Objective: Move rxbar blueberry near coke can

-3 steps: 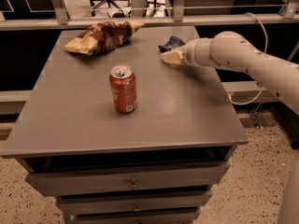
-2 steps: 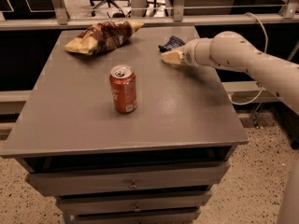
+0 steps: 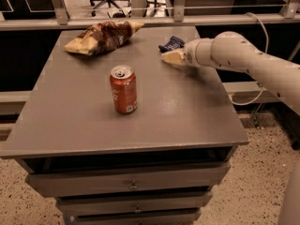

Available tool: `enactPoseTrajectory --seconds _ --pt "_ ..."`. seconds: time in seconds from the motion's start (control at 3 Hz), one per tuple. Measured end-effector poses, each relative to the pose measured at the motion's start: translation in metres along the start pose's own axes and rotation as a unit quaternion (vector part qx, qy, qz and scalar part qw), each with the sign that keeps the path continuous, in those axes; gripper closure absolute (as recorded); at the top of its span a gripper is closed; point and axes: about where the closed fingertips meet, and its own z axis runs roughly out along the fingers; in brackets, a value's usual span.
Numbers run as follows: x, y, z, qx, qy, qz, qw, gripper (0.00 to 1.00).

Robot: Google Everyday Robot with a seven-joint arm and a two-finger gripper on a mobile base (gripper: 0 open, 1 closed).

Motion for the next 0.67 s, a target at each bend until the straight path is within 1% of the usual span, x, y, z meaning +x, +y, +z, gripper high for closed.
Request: enactPoseTrajectory --seconds 0.33,0.67 --pt "0.0002 0.0014 0.0012 -0.001 0.000 0.000 1.0000 0.00" --pt "0.0002 0.0014 0.0012 -0.001 0.000 0.000 1.0000 0.00"
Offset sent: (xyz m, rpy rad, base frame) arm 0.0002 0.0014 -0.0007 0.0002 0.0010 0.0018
